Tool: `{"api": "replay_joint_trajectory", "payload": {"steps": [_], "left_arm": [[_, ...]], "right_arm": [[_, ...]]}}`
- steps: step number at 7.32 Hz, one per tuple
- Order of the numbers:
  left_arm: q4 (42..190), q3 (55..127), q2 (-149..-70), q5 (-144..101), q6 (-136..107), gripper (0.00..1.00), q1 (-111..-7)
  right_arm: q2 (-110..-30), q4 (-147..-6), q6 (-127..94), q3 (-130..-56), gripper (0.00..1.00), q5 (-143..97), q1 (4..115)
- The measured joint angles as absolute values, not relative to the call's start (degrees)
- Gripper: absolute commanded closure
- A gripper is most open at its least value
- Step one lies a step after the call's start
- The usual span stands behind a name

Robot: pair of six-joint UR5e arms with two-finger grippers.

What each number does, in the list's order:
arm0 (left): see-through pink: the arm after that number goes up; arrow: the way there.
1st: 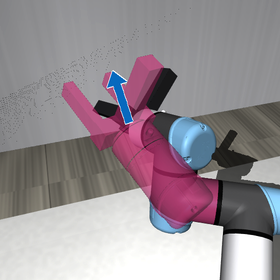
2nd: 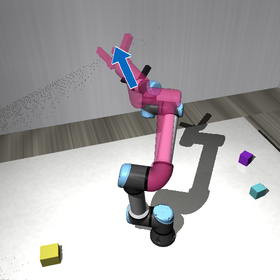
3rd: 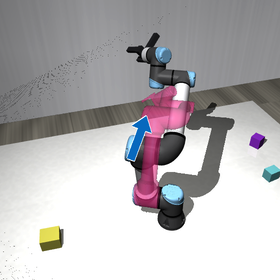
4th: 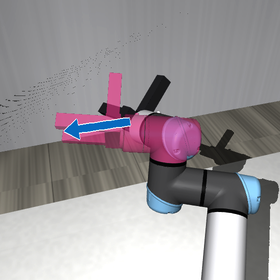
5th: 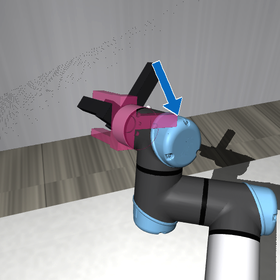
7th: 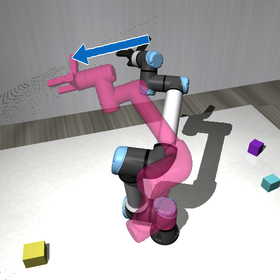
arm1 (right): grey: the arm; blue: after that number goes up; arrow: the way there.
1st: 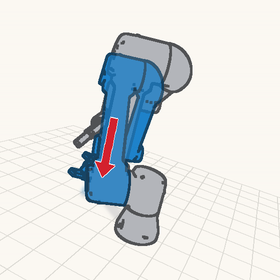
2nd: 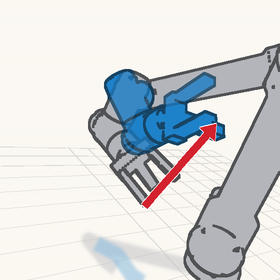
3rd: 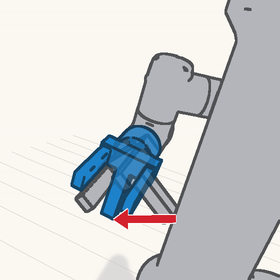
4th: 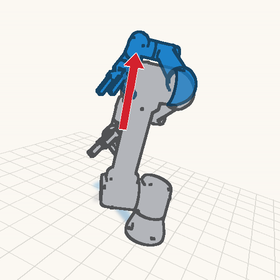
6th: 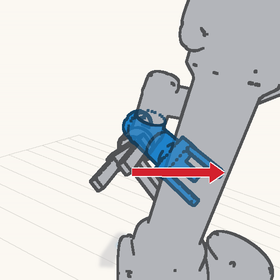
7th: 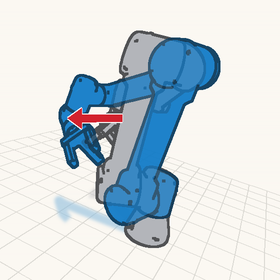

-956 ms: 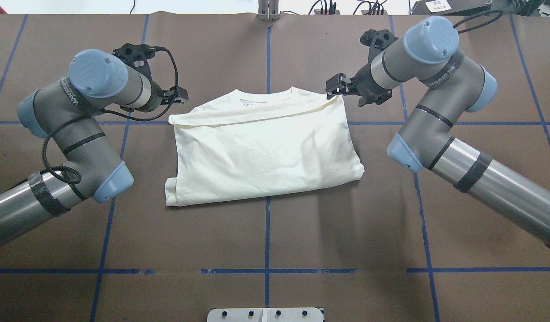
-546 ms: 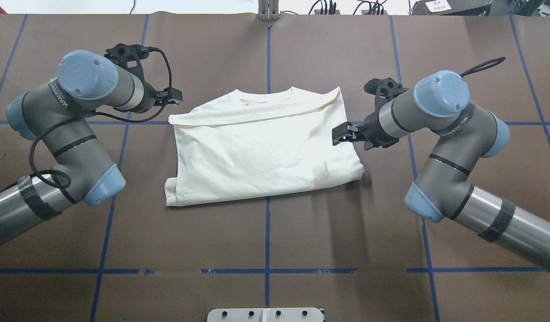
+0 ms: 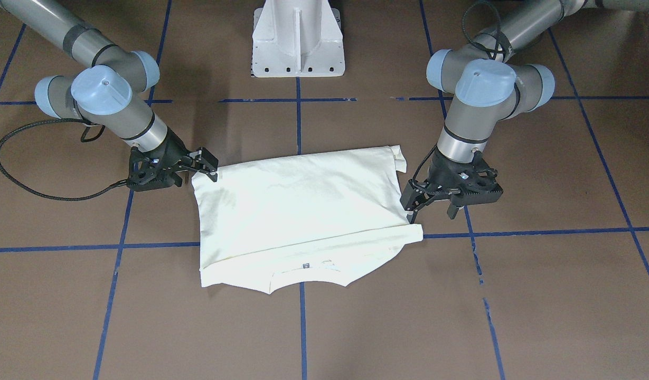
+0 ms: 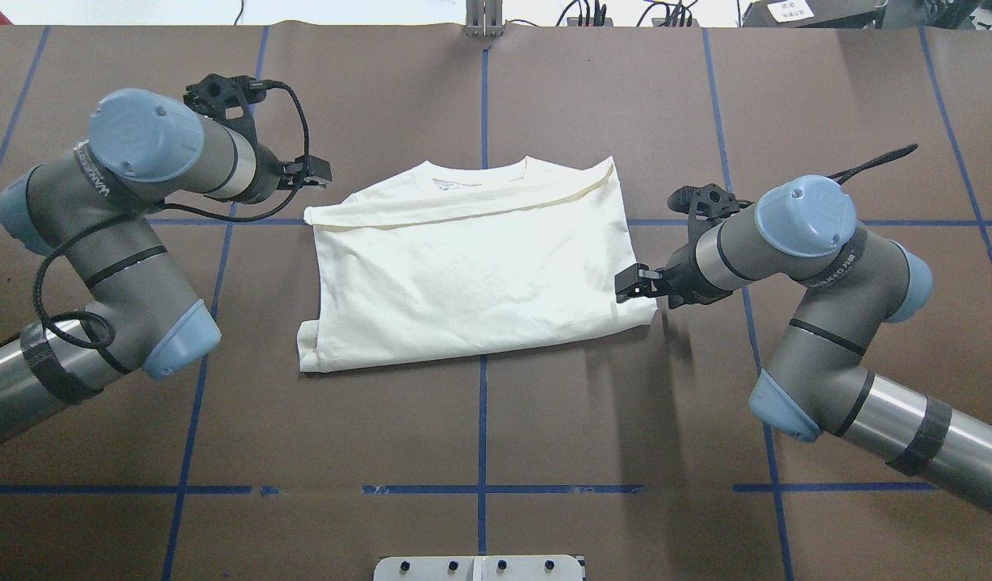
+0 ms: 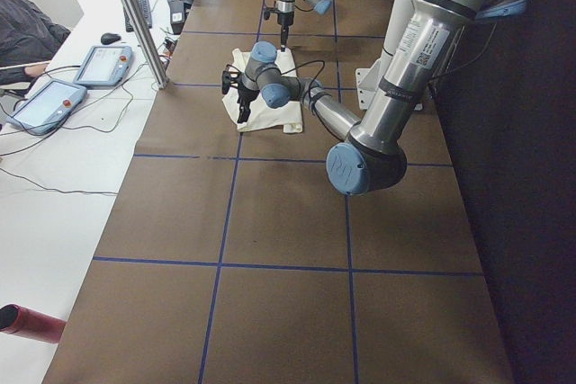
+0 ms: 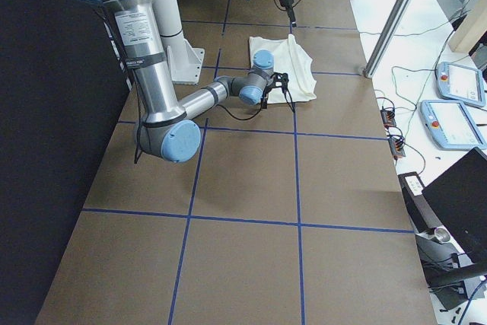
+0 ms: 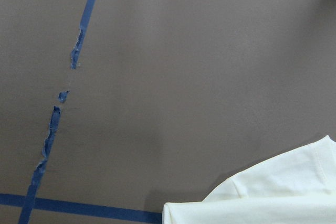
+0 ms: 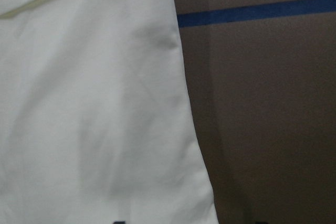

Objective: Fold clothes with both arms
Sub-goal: 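Grasp the folded shirt edges with both grippers and rotate it on the table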

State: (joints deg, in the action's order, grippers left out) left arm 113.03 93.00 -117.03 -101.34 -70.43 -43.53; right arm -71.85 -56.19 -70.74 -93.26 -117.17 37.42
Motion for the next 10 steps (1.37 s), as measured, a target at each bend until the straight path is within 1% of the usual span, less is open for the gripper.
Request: {"api": "replay_joint_trajectory", "payload": {"steps": [3, 5, 8, 9, 10], "left_arm": [[113.1, 93.24, -116.88, -101.36, -70.53, 0.0, -43.29], [113.31, 93.56, -116.92, -102.23, -72.25, 0.0, -43.13], [113.68, 95.39, -117.66, -102.24, -80.99, 0.0, -39.78], [113.66, 96.18, -117.81, -101.12, -81.73, 0.01, -38.3], [113.65, 96.58, -117.84, -100.27, -81.98, 0.01, -37.28]], "right_arm": [[-71.72, -56.09, -70.67, -93.7, 1.0, -117.29, 37.0], [-72.24, -56.09, -70.67, -95.29, 1.0, -117.48, 37.05], [-77.0, -56.16, -70.83, -101.95, 1.0, -118.01, 36.45], [-78.41, -56.15, -72.3, -103.61, 1.0, -117.81, 35.07], [-81.51, -56.11, -75.05, -106.82, 1.0, -116.95, 32.48]]}}
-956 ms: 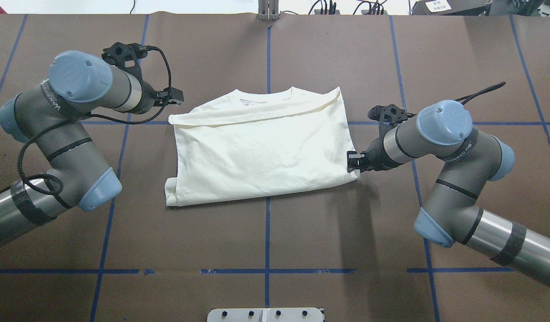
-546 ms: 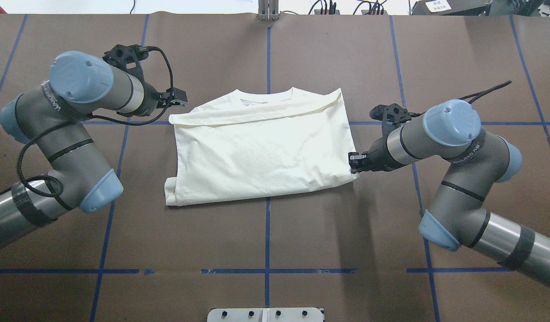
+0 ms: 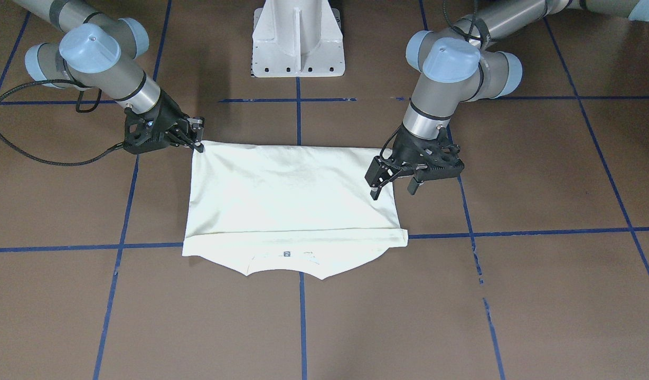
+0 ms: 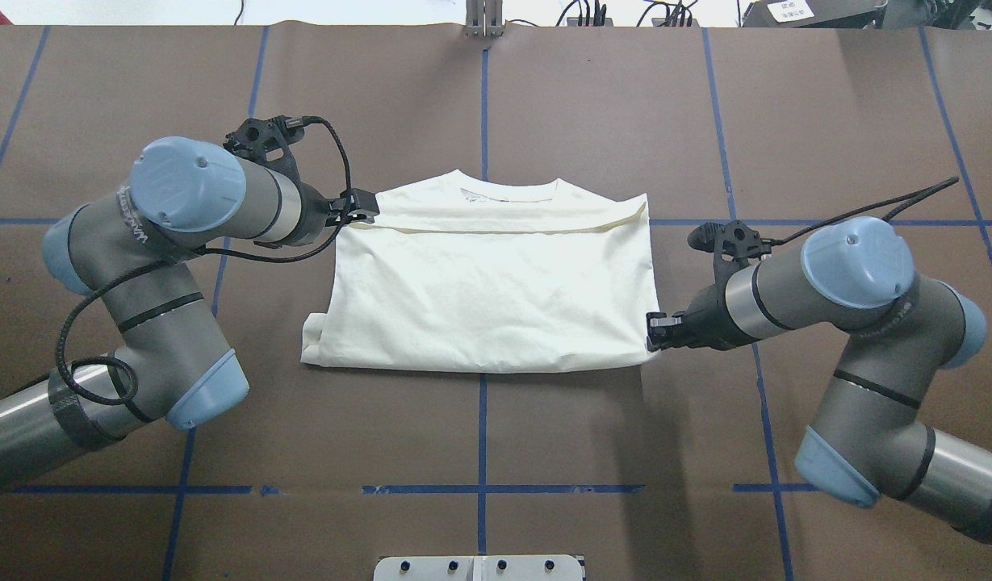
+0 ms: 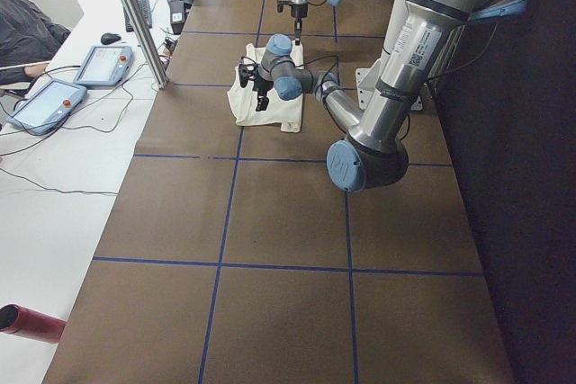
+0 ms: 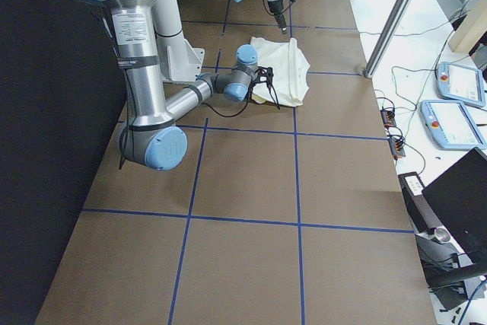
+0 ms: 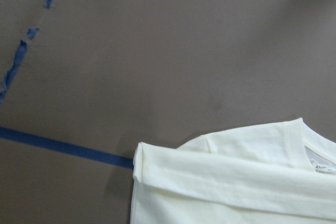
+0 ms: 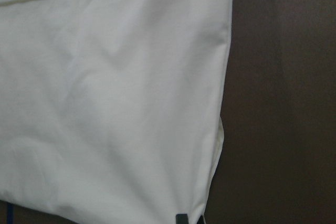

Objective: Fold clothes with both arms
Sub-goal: 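Grasp the folded shirt edges with both grippers and rotate it on the table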

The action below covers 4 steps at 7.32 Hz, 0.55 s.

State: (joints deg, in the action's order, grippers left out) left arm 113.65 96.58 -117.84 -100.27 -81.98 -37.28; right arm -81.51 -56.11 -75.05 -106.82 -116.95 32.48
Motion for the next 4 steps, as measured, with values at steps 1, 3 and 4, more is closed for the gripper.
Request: {"api": "replay_joint_trajectory", "payload": {"steps": [1, 3, 4], "left_arm": [[113.66, 96.76, -117.82, -99.49, -82.01, 0.01, -36.45], [115.59, 96.98, -117.72, -98.02, -82.05, 0.01, -34.18], [117.5, 97.02, -117.7, -96.97, -82.15, 0.01, -33.12]], "right_arm": [[-85.78, -56.07, -77.71, -111.34, 1.0, -115.45, 29.06], [-94.09, -55.9, -84.96, -120.54, 1.0, -110.74, 19.53], [-97.24, -55.76, -86.93, -123.25, 0.01, -107.65, 15.14]]}}
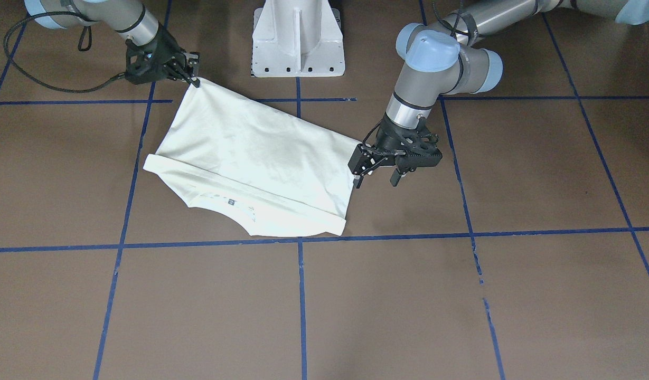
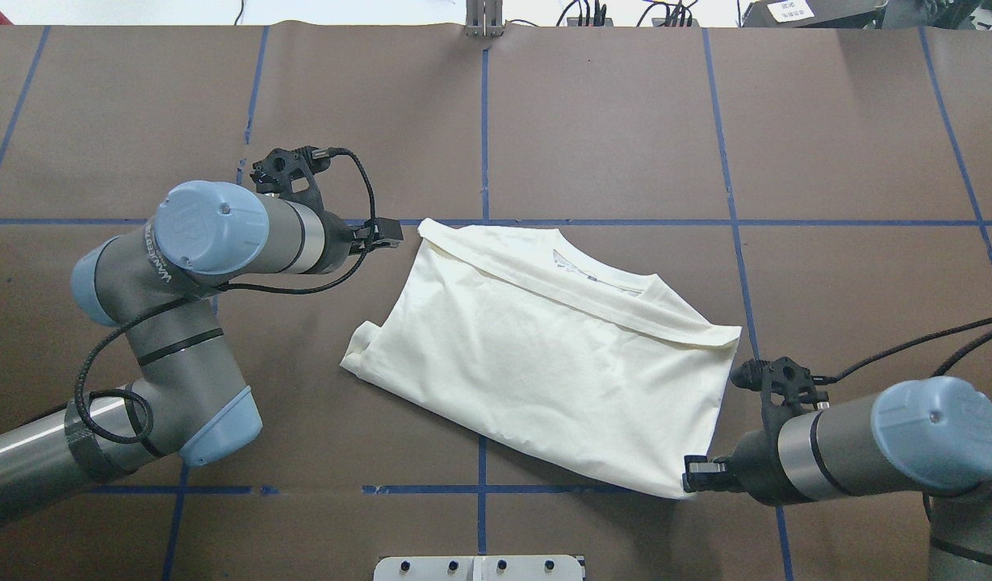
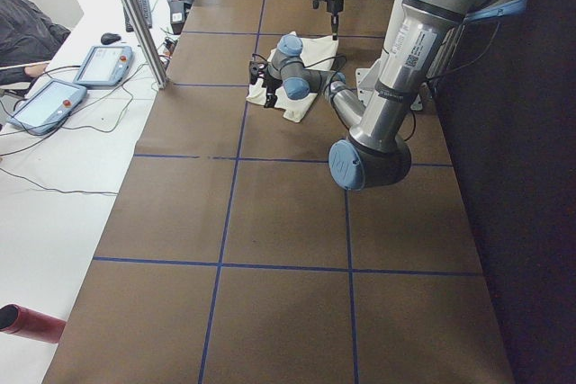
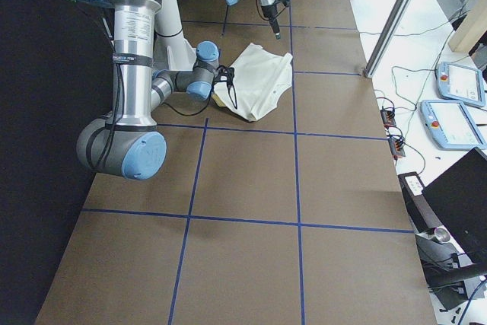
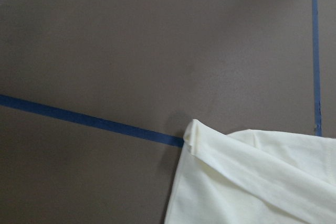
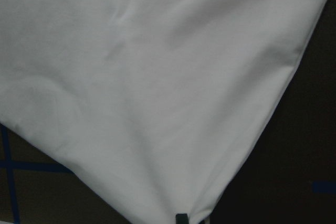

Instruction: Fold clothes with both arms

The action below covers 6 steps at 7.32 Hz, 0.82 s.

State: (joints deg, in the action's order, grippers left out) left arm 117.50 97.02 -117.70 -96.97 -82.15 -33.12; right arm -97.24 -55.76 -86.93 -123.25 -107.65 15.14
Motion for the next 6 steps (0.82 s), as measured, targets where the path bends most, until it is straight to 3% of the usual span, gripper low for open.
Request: {"api": "replay_joint_trajectory", "payload": {"steps": [3, 6], "left_arm": [[119.21, 97.84, -117.42, -98.51, -82.04, 0.02, -31.41], [116.84, 100.92, -114.15, -101.0, -83.21, 0.07, -29.51]], "right_arm": [[-98.36, -55.52, -88.06, -125.29, 0.0, -103.77, 10.91], [-91.95, -55.86, -87.85, -123.66, 0.0, -103.24, 18.08]]}}
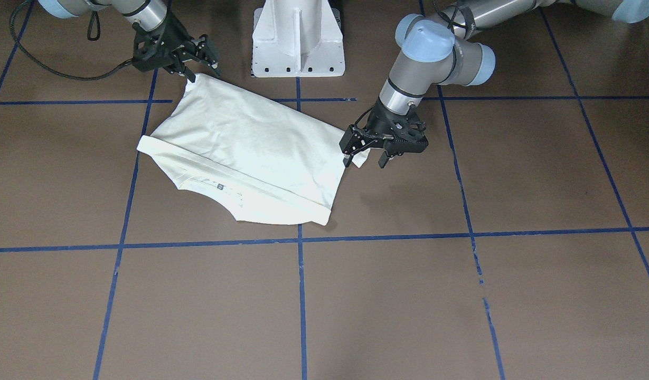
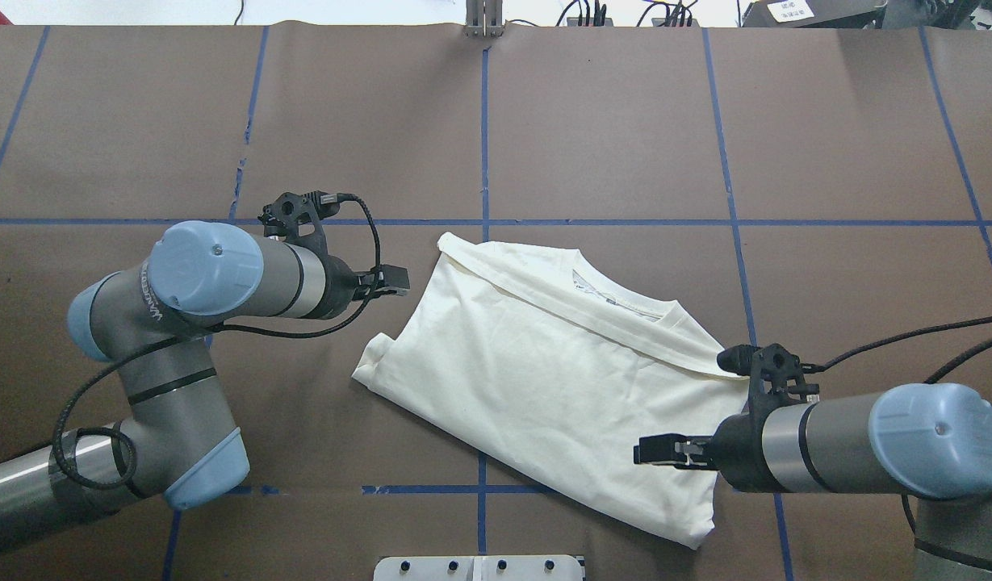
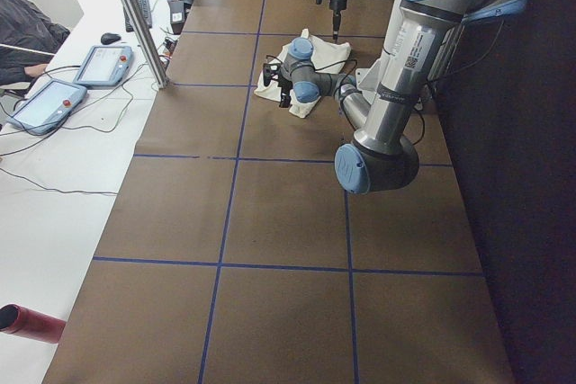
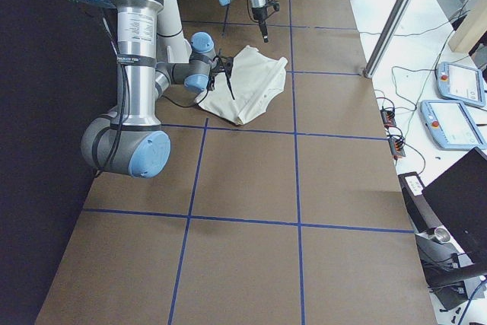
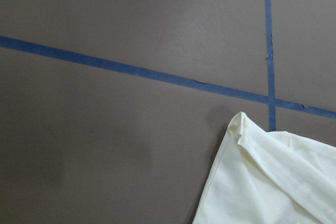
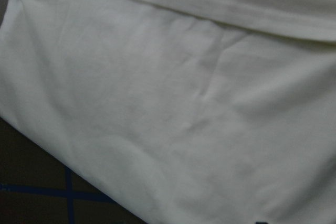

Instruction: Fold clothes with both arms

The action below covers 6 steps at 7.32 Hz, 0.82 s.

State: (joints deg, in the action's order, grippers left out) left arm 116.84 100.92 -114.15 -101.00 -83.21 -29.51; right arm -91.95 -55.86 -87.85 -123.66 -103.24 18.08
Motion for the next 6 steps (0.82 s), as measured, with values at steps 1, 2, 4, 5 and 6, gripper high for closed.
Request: {"api": "replay_joint_trajectory", "payload": {"steps": [1, 2, 4, 5, 6], "left_arm": [[113.47, 102.87, -113.27, -100.92, -86.14, 0.1, -27.25], [110.5, 103.94, -113.11, -100.76, -90.59, 0.12, -24.61], [107.51, 103.9, -113.67, -100.38, -98.01, 0.15, -20.4], [107.15, 103.56, -114.14, -99.75, -99.19, 0.17, -19.8], [107.03, 103.33, -114.6, -99.06, -99.66, 0.17, -19.77]], "right_arm": [[-90.02, -56.01, -87.55, -122.39, 0.0, -103.3, 20.7], [-88.45, -56.19, -87.38, -121.12, 0.0, -103.38, 22.46], [-85.68, -57.44, -87.29, -119.53, 0.0, -103.49, 24.48], [-84.85, -58.22, -87.24, -119.19, 0.0, -103.49, 24.9], [-84.49, -58.58, -87.16, -118.94, 0.0, -103.55, 25.21]]}}
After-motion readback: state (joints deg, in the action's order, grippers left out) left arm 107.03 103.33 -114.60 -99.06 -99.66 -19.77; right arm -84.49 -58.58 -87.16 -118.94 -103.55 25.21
